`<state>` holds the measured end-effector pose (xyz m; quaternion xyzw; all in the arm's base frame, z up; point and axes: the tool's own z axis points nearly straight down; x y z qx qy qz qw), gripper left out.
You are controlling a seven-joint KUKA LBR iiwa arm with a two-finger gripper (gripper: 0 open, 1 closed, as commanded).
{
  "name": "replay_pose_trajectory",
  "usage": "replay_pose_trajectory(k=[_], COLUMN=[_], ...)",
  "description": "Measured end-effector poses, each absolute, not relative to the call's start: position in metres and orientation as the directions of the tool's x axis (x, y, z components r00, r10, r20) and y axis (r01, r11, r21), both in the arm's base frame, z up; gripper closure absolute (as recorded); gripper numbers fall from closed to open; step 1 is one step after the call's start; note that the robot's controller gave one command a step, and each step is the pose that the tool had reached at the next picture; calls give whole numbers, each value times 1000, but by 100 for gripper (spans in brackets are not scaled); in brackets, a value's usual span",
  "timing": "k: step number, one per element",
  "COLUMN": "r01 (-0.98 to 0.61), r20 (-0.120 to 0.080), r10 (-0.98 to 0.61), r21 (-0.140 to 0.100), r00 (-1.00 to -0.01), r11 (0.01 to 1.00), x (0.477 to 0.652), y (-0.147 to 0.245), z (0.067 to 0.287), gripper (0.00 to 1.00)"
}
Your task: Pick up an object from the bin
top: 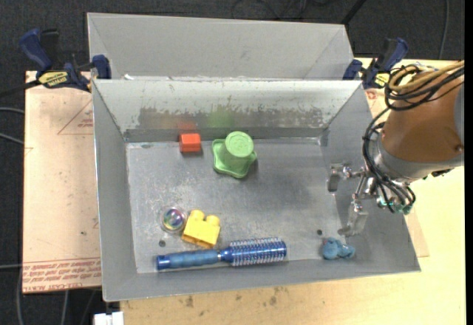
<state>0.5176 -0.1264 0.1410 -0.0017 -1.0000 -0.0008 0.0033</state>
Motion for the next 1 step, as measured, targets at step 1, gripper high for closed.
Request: replay_pose_trajectory(k=[1], r01=[-213], r20=[-9], r10=[-213], r21=[-2], r00=[-977], r11=[977], x=[484], y=[-145], z=[81], gripper=[0])
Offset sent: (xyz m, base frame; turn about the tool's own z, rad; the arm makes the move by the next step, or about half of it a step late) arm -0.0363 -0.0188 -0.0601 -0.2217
